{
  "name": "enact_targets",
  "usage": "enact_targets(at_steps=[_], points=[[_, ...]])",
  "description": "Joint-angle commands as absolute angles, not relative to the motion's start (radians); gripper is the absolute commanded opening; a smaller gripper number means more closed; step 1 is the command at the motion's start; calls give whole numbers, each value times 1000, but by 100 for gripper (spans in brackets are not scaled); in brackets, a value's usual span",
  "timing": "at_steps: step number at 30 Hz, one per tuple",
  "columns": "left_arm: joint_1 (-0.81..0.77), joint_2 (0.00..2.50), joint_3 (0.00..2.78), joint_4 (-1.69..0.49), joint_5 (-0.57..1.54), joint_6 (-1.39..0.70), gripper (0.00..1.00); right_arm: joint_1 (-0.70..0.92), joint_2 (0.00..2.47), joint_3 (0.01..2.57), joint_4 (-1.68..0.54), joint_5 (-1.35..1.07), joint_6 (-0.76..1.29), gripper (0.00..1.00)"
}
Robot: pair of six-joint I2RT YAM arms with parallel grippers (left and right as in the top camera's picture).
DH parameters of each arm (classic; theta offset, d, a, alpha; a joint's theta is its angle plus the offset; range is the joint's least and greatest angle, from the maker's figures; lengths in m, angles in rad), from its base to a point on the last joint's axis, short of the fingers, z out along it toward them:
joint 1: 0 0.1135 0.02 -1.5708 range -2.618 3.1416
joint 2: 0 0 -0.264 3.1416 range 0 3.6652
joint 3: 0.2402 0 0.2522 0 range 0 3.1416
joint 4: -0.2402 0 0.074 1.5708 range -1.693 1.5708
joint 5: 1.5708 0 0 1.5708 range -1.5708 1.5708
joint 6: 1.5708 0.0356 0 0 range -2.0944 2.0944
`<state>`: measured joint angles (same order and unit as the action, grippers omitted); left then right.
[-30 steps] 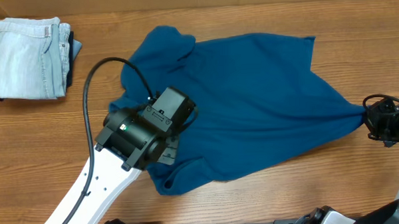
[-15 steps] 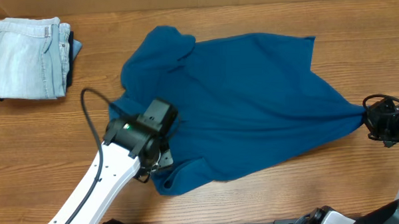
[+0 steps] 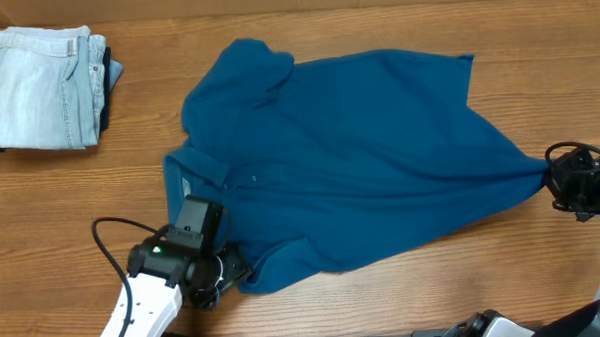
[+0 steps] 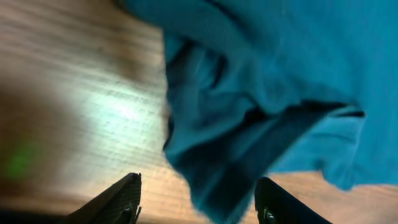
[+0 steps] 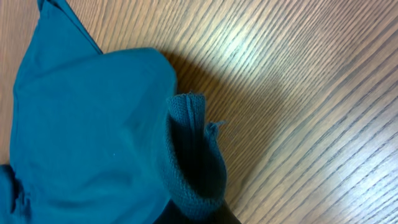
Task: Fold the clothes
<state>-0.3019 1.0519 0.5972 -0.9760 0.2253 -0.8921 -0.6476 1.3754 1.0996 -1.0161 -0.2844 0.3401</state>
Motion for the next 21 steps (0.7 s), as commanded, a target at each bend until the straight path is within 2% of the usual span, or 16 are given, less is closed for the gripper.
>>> enact_targets(at_steps=[1,8,10,11,14,16,21], points=[[-292,1049,519,-874,278,-897,65,-649,1352,1127,-1013,-294,337,4],[-282,1060,492,-856,239,-898,65,-649,1352,1127,-1016,-294,337,4],[-282,1060,492,-855,262,-897,56,-649,1352,1127,-1015,-294,337,4],[-282,1060,492,-856,265,-897,45,-649,1352,1127,-1015,-294,337,4],[-282,1060,492,-855,267,-897,30,-649,1352,1127,-1015,-294,337,4],[-282,1060,493,-851,264,-894,22,-649,1352,1127,-1015,-294,337,4],[-282,1060,514,-837,276,-875,9,-649,1352,1127,-1015,-294,337,4]])
